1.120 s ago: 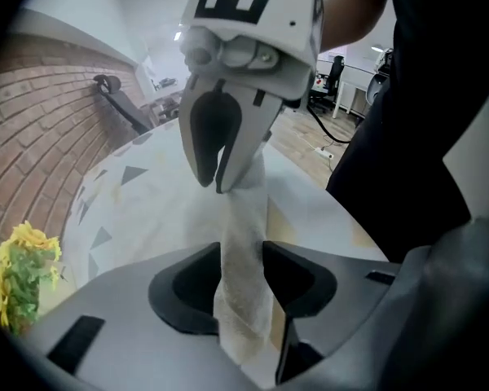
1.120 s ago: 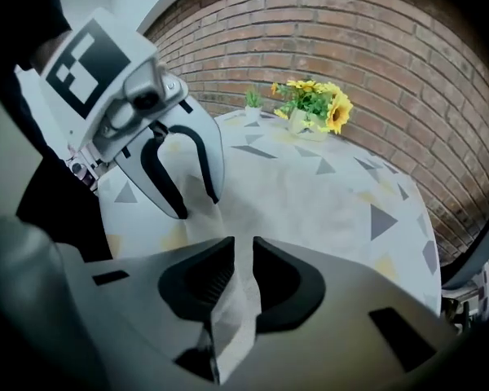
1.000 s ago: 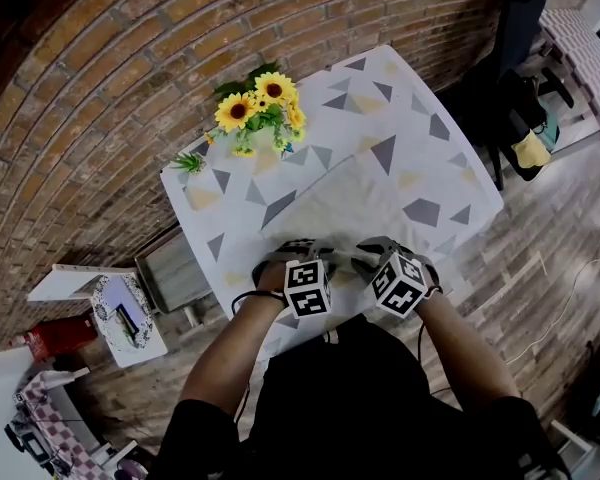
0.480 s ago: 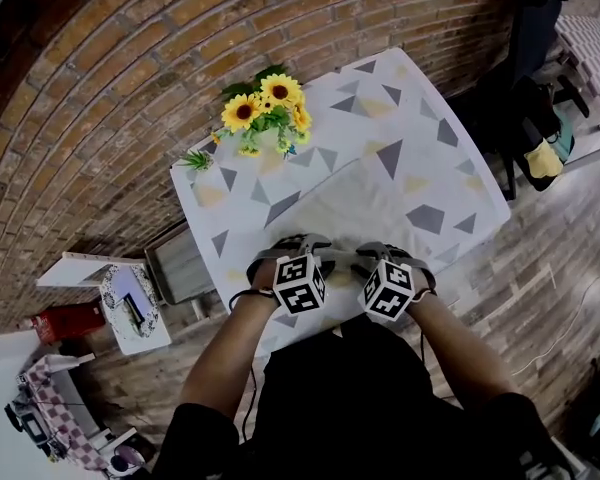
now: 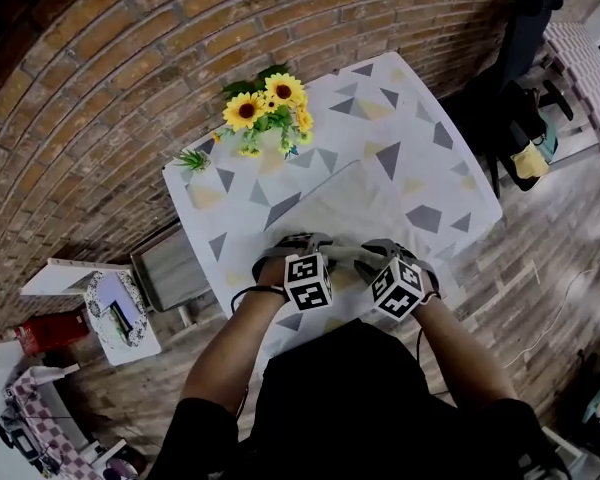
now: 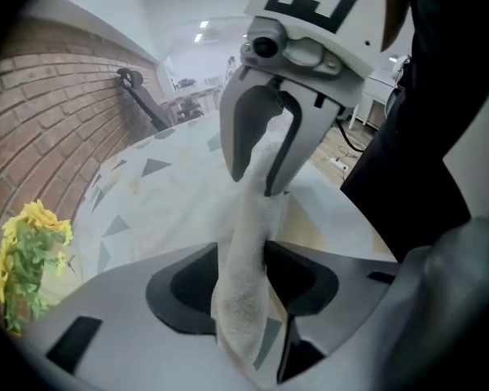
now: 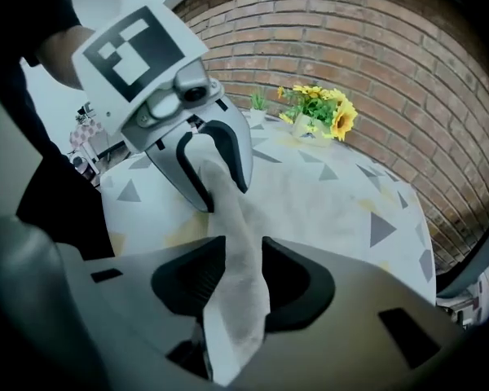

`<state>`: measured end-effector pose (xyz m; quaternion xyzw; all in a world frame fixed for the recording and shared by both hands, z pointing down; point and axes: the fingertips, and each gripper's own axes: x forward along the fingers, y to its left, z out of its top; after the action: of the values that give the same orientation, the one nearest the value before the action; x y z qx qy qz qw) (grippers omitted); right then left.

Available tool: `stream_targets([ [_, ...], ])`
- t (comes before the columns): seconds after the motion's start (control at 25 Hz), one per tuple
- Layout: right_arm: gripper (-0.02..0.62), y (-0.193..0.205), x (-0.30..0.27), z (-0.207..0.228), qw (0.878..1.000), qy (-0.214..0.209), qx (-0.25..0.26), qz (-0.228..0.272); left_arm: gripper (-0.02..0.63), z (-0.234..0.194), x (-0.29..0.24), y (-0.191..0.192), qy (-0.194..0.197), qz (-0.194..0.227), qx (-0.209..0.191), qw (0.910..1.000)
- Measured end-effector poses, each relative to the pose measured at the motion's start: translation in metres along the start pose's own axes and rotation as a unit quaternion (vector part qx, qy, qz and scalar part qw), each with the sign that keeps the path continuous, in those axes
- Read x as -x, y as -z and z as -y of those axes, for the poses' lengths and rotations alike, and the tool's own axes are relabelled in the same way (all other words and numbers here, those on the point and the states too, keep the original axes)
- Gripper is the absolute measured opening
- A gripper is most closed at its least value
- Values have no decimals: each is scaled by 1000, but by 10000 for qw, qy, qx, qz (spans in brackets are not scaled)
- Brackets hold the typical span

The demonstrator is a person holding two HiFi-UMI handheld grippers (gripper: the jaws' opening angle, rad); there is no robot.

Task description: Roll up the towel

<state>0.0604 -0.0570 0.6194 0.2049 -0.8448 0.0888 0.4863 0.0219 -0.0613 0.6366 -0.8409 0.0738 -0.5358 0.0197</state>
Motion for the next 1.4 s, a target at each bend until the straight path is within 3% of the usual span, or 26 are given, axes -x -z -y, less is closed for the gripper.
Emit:
stream_targets([
  [0.2,216,3,-7,-19,9991,69,267,-325,198,-11,6,-4,89,317,22,9995],
  [0.4,216,19,-20,-3,9953,418,355,-801,198,-22,9,-2,-49,398,-50,9992],
  [0.6,164,17,-14,18,9974,349,91,-620,201,-17,12,-9,49,415,-228,9989],
  [0.84,135,8,-17,50,9990,215,-64,-387,225,-22,-1,-11,-40,-77,-528,9986],
  [1.04,137,-7,-10,75,9990,448,65,-32,222,-56,-11,-5,-443,-289,-132,9985],
  [1.2,178,-21,-3,61,9984,16,444,362,222,-73,-12,-9,-494,-252,180,9983],
  [1.4,221,-6,-20,50,9938,-187,1098,-57,222,-91,-9,-14,-542,-210,414,9974],
])
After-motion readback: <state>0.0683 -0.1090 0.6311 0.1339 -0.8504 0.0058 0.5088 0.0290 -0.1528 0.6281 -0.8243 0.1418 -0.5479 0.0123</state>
